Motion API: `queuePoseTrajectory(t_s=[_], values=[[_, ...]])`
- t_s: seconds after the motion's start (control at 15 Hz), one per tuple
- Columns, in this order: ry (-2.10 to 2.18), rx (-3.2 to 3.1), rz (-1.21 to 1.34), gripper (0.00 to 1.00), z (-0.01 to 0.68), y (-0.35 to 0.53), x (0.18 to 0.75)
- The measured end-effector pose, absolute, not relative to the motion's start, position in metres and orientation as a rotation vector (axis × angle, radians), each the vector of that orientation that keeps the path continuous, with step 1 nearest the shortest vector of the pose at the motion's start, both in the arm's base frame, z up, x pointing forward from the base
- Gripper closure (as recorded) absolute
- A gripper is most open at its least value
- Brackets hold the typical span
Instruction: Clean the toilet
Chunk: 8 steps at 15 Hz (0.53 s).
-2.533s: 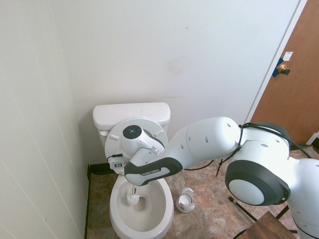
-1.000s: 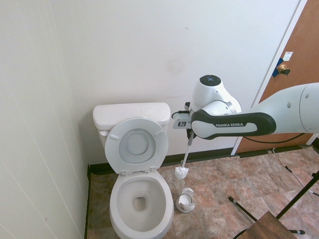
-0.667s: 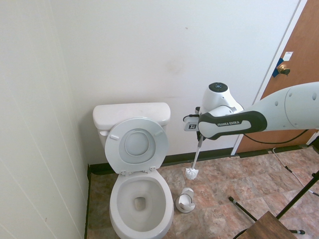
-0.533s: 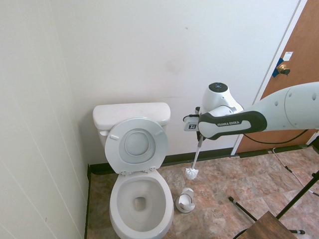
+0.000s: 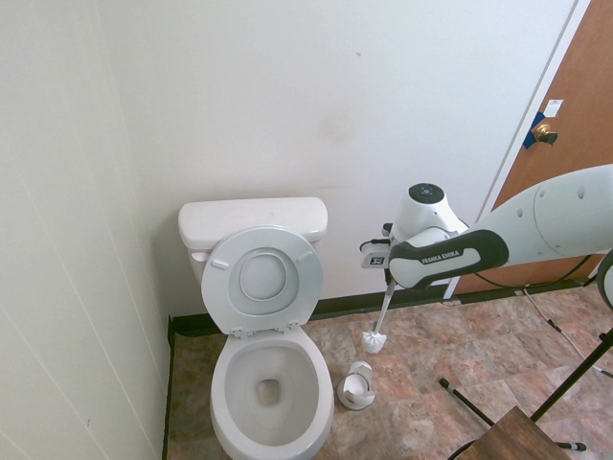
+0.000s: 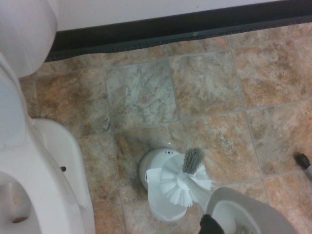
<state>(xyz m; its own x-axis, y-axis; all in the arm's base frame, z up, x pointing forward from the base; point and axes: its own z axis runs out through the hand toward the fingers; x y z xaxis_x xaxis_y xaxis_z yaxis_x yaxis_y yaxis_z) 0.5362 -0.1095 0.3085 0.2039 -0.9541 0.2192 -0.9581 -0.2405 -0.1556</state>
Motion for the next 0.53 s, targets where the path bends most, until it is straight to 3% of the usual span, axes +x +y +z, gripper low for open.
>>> queuePoseTrajectory(t_s=[0.53], values=[[-1.993, 2.393, 0.334, 1.00, 0.227, -0.114, 0.513]])
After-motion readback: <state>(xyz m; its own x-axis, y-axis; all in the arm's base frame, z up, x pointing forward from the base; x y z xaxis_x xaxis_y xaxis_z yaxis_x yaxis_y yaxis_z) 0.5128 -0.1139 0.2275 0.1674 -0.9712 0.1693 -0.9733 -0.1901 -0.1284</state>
